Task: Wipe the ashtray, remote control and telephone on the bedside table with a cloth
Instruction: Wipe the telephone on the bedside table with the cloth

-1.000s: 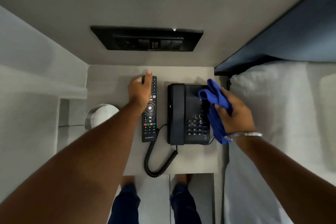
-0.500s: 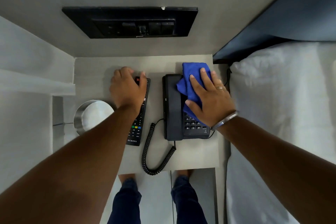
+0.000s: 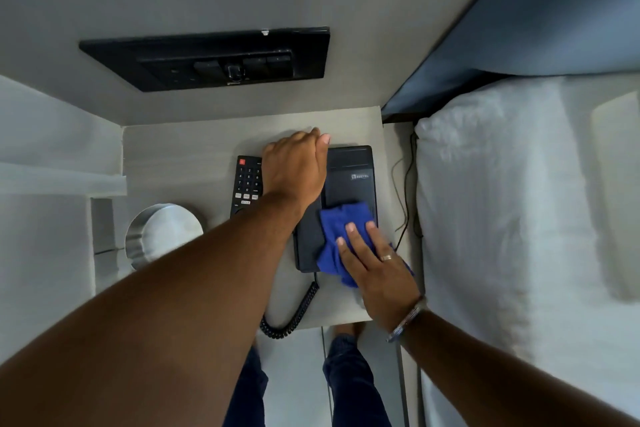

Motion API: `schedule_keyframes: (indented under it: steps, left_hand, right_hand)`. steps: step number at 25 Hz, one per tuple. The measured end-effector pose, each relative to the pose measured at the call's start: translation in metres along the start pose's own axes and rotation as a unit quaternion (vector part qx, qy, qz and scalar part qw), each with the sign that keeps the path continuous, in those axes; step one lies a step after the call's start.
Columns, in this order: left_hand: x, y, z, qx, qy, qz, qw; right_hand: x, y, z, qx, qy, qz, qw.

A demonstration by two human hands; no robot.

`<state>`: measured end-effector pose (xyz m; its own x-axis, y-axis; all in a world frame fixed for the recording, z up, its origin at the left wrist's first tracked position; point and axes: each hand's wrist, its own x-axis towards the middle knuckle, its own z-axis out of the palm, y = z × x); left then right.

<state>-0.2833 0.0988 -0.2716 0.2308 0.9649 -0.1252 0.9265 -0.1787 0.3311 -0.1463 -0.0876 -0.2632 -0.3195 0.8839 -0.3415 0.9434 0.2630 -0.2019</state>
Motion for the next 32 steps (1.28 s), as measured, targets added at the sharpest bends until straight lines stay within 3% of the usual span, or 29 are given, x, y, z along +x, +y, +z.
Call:
schedule_keyframes:
  steps: [5,8,10,13,17,20,22,24,26,32]
  left_hand:
    - [-0.002,0.003,-0.004,0.07,-0.044,0.027,0.996]
    - [-0.009,0.007,0.001,0.029,-0.056,0.047,0.997]
    - [-0.013,0.005,0.004,0.006,-0.062,0.064,0.996]
    - [-0.011,0.003,0.003,-0.006,-0.055,0.066,0.996]
    - [-0.011,0.004,-0.002,-0.03,-0.046,0.086,0.995]
    - [-0.011,0.003,-0.006,-0.02,-0.065,0.092,0.993]
    - [-0.011,0.004,-0.01,-0.006,-0.074,0.098,0.992]
    - [-0.01,0.004,-0.009,-0.003,-0.074,0.102,0.992]
    - [-0.011,0.002,-0.006,-0.002,-0.072,0.104,0.992]
    - [-0.008,0.003,-0.003,0.021,-0.077,0.091,0.993]
  right_hand:
    - [-0.015,0.015,-0.02,0.012,-0.036,-0.008,0.999]
    - [-0.024,0.032,-0.039,0.027,-0.016,0.118,0.993]
    - [-0.021,0.041,-0.05,0.046,0.045,0.189,0.98]
    - [0.008,0.024,-0.048,0.071,0.1,0.131,0.984]
    - [0.041,-0.003,-0.032,0.099,0.093,0.071,0.988]
    - [0.029,0.016,-0.019,0.047,0.088,0.008,0.995]
    - [0.012,0.032,-0.018,0.042,0.077,0.07,0.994]
    - [0.0,0.046,-0.018,0.078,0.078,0.219,0.97]
    - [-0.009,0.052,-0.018,0.099,0.094,0.293,0.946]
    - [0.016,-0.007,-0.014,0.141,0.165,0.147,0.965]
